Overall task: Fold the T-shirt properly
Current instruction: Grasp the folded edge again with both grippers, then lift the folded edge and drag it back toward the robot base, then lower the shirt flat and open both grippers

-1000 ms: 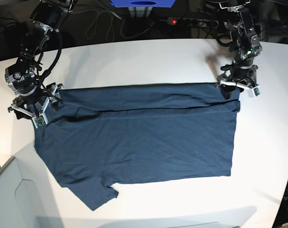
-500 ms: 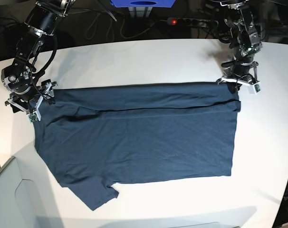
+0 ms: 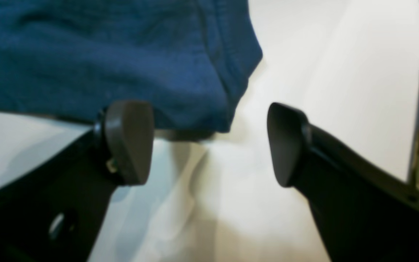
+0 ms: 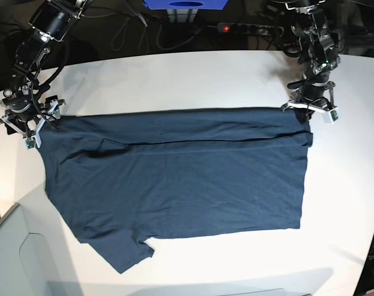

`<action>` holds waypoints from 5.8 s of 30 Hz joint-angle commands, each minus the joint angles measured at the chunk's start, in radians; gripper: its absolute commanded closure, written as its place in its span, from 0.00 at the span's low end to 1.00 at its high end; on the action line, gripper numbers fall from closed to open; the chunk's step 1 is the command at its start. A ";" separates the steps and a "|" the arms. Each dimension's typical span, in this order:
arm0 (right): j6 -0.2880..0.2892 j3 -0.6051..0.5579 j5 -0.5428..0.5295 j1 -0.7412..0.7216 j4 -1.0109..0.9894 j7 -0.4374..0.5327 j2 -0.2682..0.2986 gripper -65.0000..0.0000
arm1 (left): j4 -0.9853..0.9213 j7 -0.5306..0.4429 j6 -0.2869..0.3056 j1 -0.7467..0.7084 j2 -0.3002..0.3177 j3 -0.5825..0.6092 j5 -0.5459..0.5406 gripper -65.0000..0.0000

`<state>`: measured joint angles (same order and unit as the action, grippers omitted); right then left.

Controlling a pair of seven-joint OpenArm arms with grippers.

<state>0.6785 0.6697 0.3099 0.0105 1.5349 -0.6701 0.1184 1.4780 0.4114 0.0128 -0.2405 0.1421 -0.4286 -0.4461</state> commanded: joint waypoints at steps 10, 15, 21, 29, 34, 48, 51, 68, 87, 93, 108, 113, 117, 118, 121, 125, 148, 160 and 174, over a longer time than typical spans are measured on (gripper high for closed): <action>0.020 0.032 -0.004 -0.033 -0.104 0.014 0.030 0.29 | -0.003 0.040 -0.010 -0.013 0.007 -0.006 0.013 1.00; 0.020 0.034 -0.004 -0.027 -0.066 0.013 0.050 0.29 | -0.001 0.040 -0.010 -0.013 0.009 -0.008 0.017 1.00; 0.020 0.034 -0.004 0.018 0.085 0.005 0.046 0.29 | -0.001 0.040 -0.012 -0.015 0.009 -0.009 0.019 1.00; 0.020 0.026 -0.004 -0.034 0.068 0.003 0.034 0.28 | -0.001 0.040 -0.012 -0.015 0.007 -0.009 0.019 1.00; 0.020 0.031 -0.004 -0.090 -0.063 0.010 0.039 0.29 | -0.001 0.040 -0.012 -0.015 0.006 -0.009 0.019 1.00; 0.020 0.031 -0.004 -0.116 -0.231 0.014 0.073 0.89 | -0.001 0.040 -0.012 -0.015 0.009 -0.009 0.020 1.00; 0.020 0.031 -0.002 -0.111 -0.231 0.014 0.074 1.00 | -0.001 0.040 -0.012 -0.015 0.009 -0.009 0.020 1.00; 0.020 0.023 -0.001 -0.091 0.017 -0.037 0.057 0.99 | 0.250 0.048 -0.017 -0.056 0.015 -0.011 0.019 1.00; 0.020 -0.026 -0.004 -0.281 0.052 -0.101 0.048 0.99 | 0.301 0.050 -0.021 0.011 0.043 -0.029 0.019 1.00; 0.020 -0.031 -0.004 -0.252 0.134 -0.110 0.030 0.99 | 0.303 0.050 -0.020 0.008 0.041 -0.062 0.017 1.00; 0.020 -0.029 -0.004 0.064 0.174 -0.073 0.008 0.99 | 0.303 0.050 -0.018 -0.113 0.034 -0.060 0.014 1.00; 0.020 -0.034 -0.004 0.144 0.238 -0.040 -0.015 0.99 | 0.303 0.050 -0.018 -0.144 0.032 -0.060 0.013 1.00; 0.020 -0.026 -0.002 0.145 0.212 -0.038 -0.012 0.99 | 0.303 0.050 -0.017 -0.171 0.032 -0.060 0.013 1.00; 0.020 -0.026 -0.001 0.147 0.207 -0.038 -0.010 0.99 | 0.303 0.050 -0.017 -0.181 0.032 -0.060 0.013 1.00; 0.020 -0.032 0.001 0.177 0.206 -0.041 0.014 0.99 | 0.303 0.050 -0.017 -0.219 0.032 -0.059 0.013 1.00; 0.020 -0.032 -0.001 0.225 0.207 -0.038 0.017 0.99 | 0.303 0.050 -0.015 -0.262 0.020 -0.060 0.013 1.00; 0.020 -0.023 -0.002 0.372 0.275 -0.040 0.017 0.99 | 0.301 0.050 -0.014 -0.382 0.004 -0.060 0.013 1.00; 0.020 -0.023 0.001 0.400 0.280 -0.043 0.000 0.99 | 0.301 0.051 -0.012 -0.395 0.004 -0.062 0.013 1.00; 0.020 0.012 0.002 0.391 0.272 -0.044 -0.018 0.86 | 0.300 0.051 -0.012 -0.432 0.004 -0.059 0.011 0.71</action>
<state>0.6819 0.6739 0.3126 0.4019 1.7931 -0.7219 0.0875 1.7588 0.4755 0.0010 -0.6548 0.1387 -0.4816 -0.4305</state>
